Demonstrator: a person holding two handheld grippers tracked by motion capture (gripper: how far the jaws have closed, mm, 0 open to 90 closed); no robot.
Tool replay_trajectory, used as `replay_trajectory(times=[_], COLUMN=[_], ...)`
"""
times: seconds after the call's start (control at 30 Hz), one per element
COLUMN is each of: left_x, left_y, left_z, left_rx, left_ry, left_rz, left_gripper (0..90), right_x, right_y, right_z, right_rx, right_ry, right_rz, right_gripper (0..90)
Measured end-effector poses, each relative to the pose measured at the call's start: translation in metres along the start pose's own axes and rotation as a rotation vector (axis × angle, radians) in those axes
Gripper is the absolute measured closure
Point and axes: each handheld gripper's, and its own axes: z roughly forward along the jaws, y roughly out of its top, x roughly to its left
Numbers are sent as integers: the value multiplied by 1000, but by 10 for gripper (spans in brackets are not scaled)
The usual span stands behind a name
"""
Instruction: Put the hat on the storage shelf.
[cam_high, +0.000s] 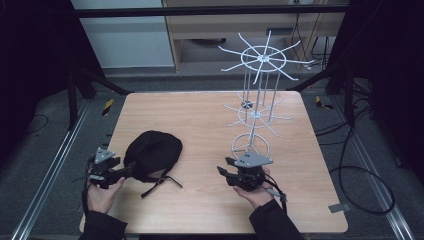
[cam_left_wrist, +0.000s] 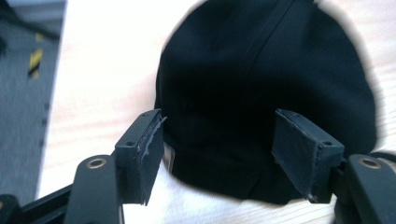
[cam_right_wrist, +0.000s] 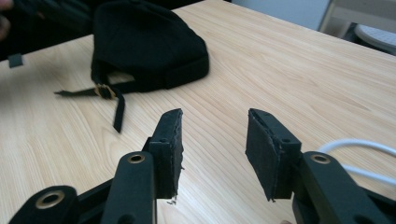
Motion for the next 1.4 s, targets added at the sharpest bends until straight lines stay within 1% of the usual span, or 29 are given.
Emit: replay_trajectory(times=[0.03, 0.1, 0.13, 0.17, 0.2, 0.23, 0.3, 0.37, 0.43, 0.47, 0.5, 0.53, 0.57, 0.6, 0.63, 0.67, 0.7, 0.73, 0.8, 0.83, 0.87, 0.93, 1.07, 1.13, 1.17, 1.2, 1.27, 1.3, 1.4], left_x=[-1, -4, -6, -8, -11, -13, -16, -19, -19, -20, -21, -21, -22, -23, -23, -21, -21, -20, -18, -17, -17, -17, -17, -19, -21, -22, -28, -31, -41], left_y=[5, 12, 16, 20, 24, 27, 35, 42, 45, 46, 46, 46, 45, 44, 44, 43, 43, 43, 43, 43, 43, 43, 41, 42, 44, 45, 49, 51, 57], left_z=[-6, -12, -14, -14, -13, -10, -1, 10, 19, 25, 35, 35, 38, 41, 43, 45, 45, 46, 46, 46, 45, 41, 28, 20, 15, 12, 3, -2, -12], left_rx=[-24, -47, -53, -55, -48, -39, -19, 12, 47, 69, 109, 109, 123, 133, 143, 156, 156, 165, 164, 156, 149, 124, 28, -6, -38, -56, -106, -140, -206], left_ry=[-15, -34, -51, -59, -59, -62, -65, -62, -64, -61, -58, -58, -51, -39, -37, -49, -49, -53, -56, -65, -70, -72, -108, -127, -139, -149, -163, -182, -213], left_rz=[13, 35, 48, 63, 83, 99, 115, 128, 120, 120, 128, 128, 137, 146, 143, 119, 119, 115, 101, 82, 77, 68, 30, 19, 7, 0, -2, -10, -4], left_gripper=[334, 333, 329, 331, 331, 334, 355, 380, 421, 459, 472, 492, 492, 530, 555, 627, 662, 662, 769, 814, 847, 865, 873, 873, 873, 873, 874, 874, 874], right_x=[-3, -8, -11, -16, -16, -18, -23, -29, -33, -39, -42, -42, -45, -48, -51, -57, -60, -60, -64, -67, -69, -73, -82, -85, -87, -89, -91, -92, -96], right_y=[-3, -9, -12, -18, -18, -21, -27, -34, -39, -46, -48, -48, -51, -54, -56, -60, -62, -62, -64, -65, -66, -68, -73, -76, -77, -79, -81, -82, -86], right_z=[-4, -14, -18, -27, -27, -32, -40, -49, -56, -62, -64, -64, -67, -70, -72, -76, -79, -79, -82, -84, -86, -88, -93, -95, -95, -96, -96, -96, -96], right_rx=[2, 5, 5, 4, 4, 2, 2, -1, -3, -2, 2, 2, 3, 5, 6, 6, 10, 10, 5, 6, 4, 5, 2, 0, -1, -1, 0, 4, 14], right_ry=[-8, -23, -26, -38, -38, -43, -56, -66, -79, -92, -104, -104, -112, -122, -132, -154, -167, -167, -183, -194, -204, -222, -257, -279, -290, -303, -313, -317, -330], right_rz=[-2, -2, 3, 15, 15, 18, 28, 41, 48, 61, 66, 66, 72, 77, 83, 95, 98, 98, 113, 113, 115, 122, 149, 157, 160, 163, 168, 173, 180], right_gripper=[552, 544, 541, 538, 538, 537, 536, 535, 535, 535, 535, 535, 535, 534, 533, 533, 533, 533, 532, 533, 532, 532, 516, 494, 487, 480, 469, 466, 460])
